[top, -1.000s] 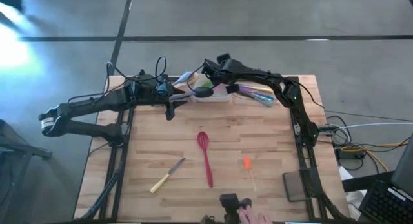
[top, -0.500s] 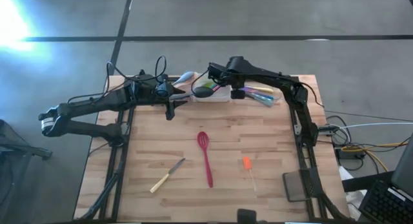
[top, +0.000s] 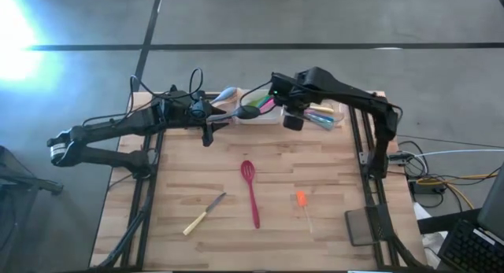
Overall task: Pick & Place Kitchen Items
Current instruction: Put the yellow table knife into the right transparent bin
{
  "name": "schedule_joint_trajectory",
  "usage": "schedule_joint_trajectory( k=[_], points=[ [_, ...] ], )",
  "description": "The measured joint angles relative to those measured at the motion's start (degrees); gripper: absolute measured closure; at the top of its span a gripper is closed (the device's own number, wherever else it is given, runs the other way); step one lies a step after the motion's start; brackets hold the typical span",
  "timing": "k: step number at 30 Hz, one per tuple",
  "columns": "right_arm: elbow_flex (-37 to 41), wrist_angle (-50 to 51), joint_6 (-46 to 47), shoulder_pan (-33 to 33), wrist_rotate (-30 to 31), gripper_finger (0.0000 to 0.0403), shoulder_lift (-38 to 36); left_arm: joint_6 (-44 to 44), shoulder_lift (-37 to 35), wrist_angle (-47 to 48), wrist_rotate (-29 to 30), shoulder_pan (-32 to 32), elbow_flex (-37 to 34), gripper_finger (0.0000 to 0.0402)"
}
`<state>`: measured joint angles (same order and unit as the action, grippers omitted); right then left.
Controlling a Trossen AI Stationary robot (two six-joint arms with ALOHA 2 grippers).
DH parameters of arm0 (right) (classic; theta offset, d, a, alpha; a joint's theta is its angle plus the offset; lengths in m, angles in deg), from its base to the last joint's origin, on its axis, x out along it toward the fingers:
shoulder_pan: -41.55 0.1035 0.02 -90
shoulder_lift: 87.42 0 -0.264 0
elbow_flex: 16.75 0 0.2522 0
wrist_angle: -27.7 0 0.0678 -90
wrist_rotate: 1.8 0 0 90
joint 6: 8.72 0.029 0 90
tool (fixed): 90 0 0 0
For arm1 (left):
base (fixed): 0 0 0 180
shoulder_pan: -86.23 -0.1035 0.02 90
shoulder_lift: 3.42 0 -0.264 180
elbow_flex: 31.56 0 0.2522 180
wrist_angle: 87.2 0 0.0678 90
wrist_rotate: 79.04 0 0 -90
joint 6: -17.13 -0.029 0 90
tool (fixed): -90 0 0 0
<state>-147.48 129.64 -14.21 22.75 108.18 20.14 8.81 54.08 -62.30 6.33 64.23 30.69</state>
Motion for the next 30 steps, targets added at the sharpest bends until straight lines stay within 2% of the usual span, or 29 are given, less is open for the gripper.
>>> schedule_joint_trajectory(
  k=[7, 16, 23, 30],
  points=[
    [1.21, -0.09, 9.08, 4.15, -6.77, 0.0364, -4.21, 1.23, 0.0, 0.67, 0.0, 0.0, 0.0, 0.0193],
    [6.32, 0.86, 17.46, 12.41, -7.03, 0.0367, -5.3, 1.07, -0.01, 6.19, 0.0, 0.0, -0.02, 0.0193],
    [11.97, 0.94, 22.11, 19.74, -6.88, 0.0374, -5.72, 1.64, -0.75, 15.88, -0.59, 0.13, -0.02, 0.0193],
    [22.11, -1.99, 29.98, 23.56, -5.79, 0.0393, -10.94, 8.82, -1.21, 27.39, -3.26, 2.92, -0.02, 0.0193]
  ],
)
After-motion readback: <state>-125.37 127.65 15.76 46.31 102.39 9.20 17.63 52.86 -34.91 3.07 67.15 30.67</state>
